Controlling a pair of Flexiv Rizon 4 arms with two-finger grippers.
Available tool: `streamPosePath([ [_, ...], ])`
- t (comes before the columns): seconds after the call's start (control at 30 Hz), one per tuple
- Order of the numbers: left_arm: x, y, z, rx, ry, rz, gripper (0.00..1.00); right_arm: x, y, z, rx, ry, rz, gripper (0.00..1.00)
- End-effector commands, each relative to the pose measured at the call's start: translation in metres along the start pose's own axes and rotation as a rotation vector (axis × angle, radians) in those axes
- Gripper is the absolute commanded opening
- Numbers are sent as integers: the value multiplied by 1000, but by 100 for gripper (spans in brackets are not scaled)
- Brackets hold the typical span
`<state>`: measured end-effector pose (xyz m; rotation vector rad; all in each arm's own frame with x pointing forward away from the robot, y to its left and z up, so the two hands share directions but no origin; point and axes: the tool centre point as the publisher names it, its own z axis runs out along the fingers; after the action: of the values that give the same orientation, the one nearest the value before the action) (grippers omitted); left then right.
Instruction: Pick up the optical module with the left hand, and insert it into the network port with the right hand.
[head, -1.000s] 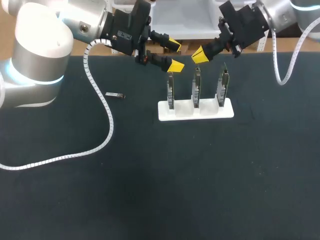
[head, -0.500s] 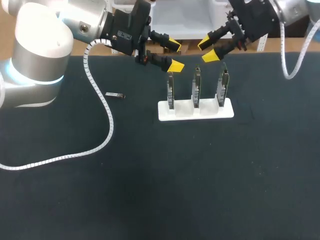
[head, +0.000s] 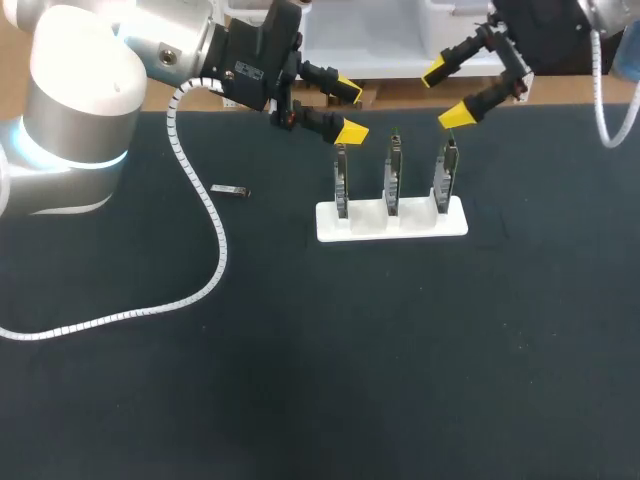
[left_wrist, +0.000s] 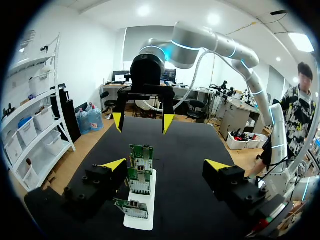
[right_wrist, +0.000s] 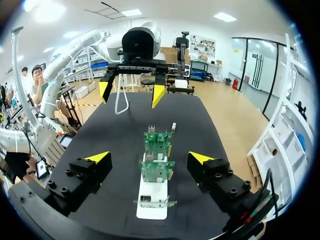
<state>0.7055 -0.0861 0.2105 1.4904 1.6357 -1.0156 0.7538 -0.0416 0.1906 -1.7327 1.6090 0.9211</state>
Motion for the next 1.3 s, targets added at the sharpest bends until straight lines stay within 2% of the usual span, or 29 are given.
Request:
streamPosePath([
  [0.03,-1,-1,1,-3,5,-3,100,6,12,-14,19,1,3,100],
  [0.3,-1,-1,1,-3,5,-3,100,22,11,-30,18,-50,48,100],
  [0.47,-1,-1,1,-3,5,-3,100,29,11,-37,19,-33,44,100],
  [0.73,-1,-1,1,-3,5,-3,100,32,10,-44,22,-24,35,100],
  [1.3,-1,-1,1,-3,5,-3,100,33,28,-54,45,15,46,100],
])
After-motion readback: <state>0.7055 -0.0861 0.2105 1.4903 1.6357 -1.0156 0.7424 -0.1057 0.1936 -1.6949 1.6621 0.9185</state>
